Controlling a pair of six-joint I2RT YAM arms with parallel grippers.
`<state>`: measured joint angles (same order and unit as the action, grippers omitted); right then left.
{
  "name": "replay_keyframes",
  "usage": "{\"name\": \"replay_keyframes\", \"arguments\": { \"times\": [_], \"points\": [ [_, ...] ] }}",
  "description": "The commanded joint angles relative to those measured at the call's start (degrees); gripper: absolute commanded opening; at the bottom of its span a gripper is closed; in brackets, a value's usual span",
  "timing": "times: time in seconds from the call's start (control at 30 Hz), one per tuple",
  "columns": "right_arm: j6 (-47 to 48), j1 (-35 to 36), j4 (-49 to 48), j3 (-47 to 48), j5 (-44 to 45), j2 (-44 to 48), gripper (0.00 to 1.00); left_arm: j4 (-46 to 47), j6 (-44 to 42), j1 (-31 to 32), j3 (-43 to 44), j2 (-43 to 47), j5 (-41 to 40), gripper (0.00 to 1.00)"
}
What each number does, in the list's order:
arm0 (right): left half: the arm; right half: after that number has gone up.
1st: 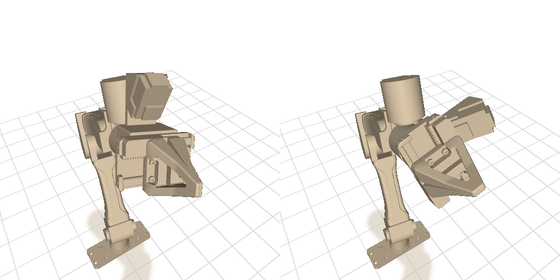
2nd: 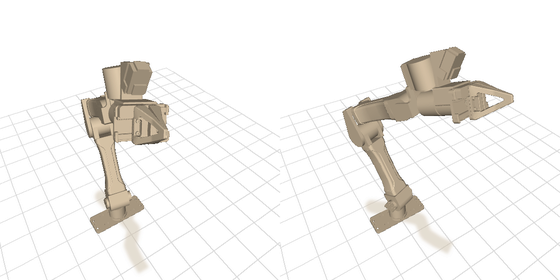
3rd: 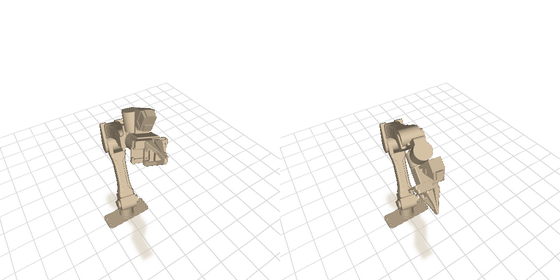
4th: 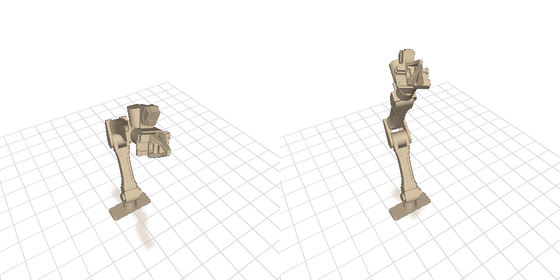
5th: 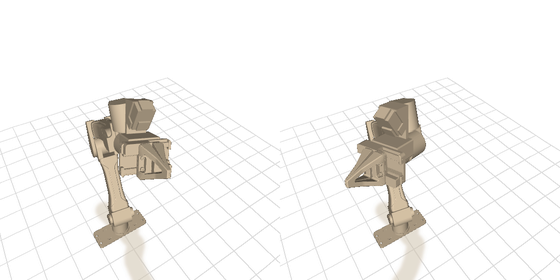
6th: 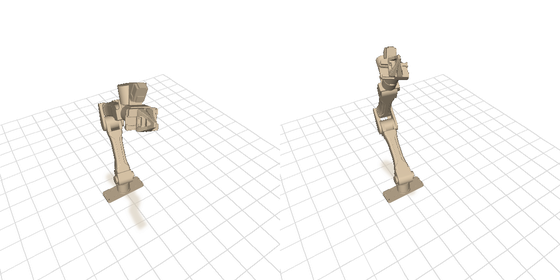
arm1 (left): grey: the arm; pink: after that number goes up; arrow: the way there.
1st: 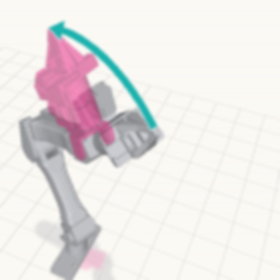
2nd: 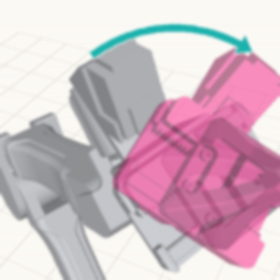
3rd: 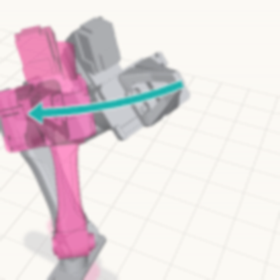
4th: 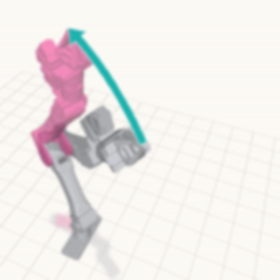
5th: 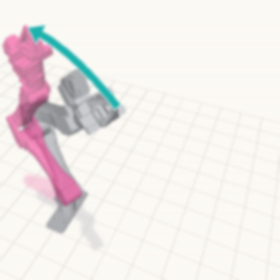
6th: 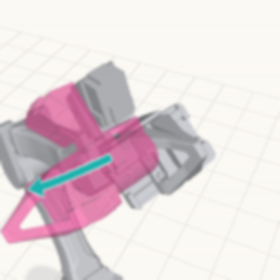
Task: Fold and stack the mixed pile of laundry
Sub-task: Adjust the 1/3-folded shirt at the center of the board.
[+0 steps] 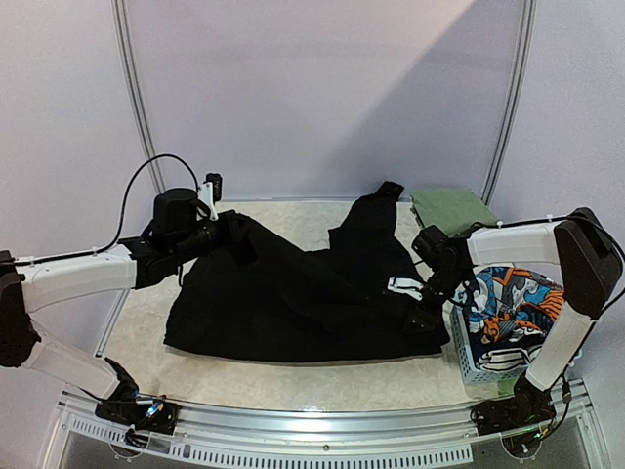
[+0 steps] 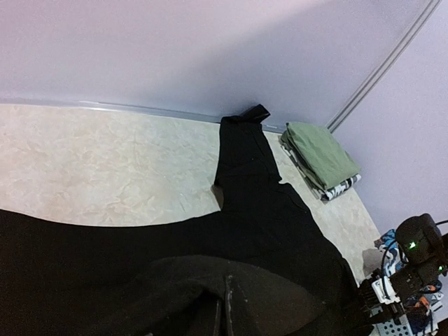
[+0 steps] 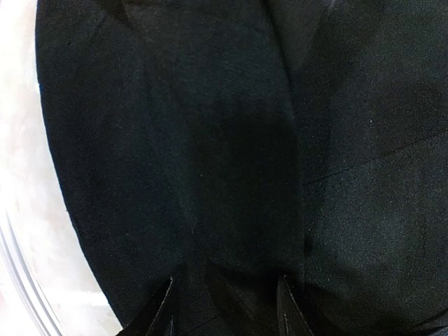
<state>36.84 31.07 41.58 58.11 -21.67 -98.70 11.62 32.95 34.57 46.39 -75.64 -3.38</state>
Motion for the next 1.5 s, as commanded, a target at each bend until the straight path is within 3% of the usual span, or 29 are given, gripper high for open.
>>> {"name": "replay_keyframes", "arguments": {
  "times": [0.0,0.27,0.4,0.57,0.8,0.97,1.07,1.13,1.27,1.33,1.47],
  "points": [
    [-0.5,0.0,0.8,0.2,0.5,-0.9,0.48,-2.9,-2.6,0.7,-1.0,2.5,-4.9,0.02],
    [-0.8,0.0,0.7,0.6,0.7,-1.0,0.48,1.8,-4.7,0.6,-0.3,0.3,-2.4,0.08],
    [-1.1,0.0,0.5,0.7,0.8,-1.2,0.48,5.3,-10.3,0.7,8.4,-4.4,4.0,0.08],
    [-1.5,0.0,0.4,0.8,1.3,-0.9,0.48,3.4,-14.3,0.6,18.4,-11.4,9.0,0.09],
    [-2.1,0.0,0.1,0.9,1.8,-0.4,0.49,4.6,-14.2,0.6,19.0,-14.6,8.1,0.11],
    [-3.8,0.0,-0.1,2.3,1.2,-0.3,0.49,8.6,-19.2,0.6,18.2,-15.5,9.3,0.14],
    [-5.5,0.0,1.1,5.6,-0.4,-0.7,0.50,4.4,-20.5,0.6,22.5,-18.1,8.1,0.14],
    [-6.3,0.0,2.5,8.4,-1.5,-0.9,0.50,-0.8,-17.3,0.7,24.4,-18.8,2.8,0.22],
    [-8.9,-0.1,3.5,14.3,-3.7,-1.1,0.51,-16.0,-12.1,-0.1,28.7,-21.1,-10.7,0.56],
    [-10.4,-0.1,3.1,16.4,-4.9,-1.8,0.51,-22.1,-10.2,-2.2,32.6,-24.8,-9.5,0.63],
    [-11.4,-0.1,2.8,18.9,-5.9,-4.5,0.52,-29.4,-0.8,-8.0,42.7,-36.1,2.1,0.63]
  ]
}}
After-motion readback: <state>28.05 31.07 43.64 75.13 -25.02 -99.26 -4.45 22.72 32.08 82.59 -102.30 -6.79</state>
